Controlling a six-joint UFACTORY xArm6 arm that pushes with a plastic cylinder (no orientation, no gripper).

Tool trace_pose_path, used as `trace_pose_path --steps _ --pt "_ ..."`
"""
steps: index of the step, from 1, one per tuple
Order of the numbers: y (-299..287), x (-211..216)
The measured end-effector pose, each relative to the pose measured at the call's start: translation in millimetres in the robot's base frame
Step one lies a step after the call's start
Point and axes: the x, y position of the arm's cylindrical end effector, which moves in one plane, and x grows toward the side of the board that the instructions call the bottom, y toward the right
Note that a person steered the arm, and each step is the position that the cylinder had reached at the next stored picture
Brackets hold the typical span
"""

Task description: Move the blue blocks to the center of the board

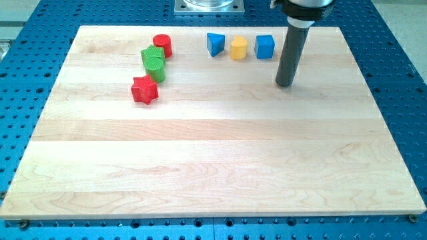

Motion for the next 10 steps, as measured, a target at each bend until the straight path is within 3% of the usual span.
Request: trace_pose_path --steps 3,4,5,6,7,8,10 --pt "8.8 -20.5" --pt "74.0 -54.4" --pt "90.0 -96.4" --pt "76.4 -128.1" --pt "20.6 -148.6" --pt "-15.2 -142.8" --pt "-19.7 -82.1"
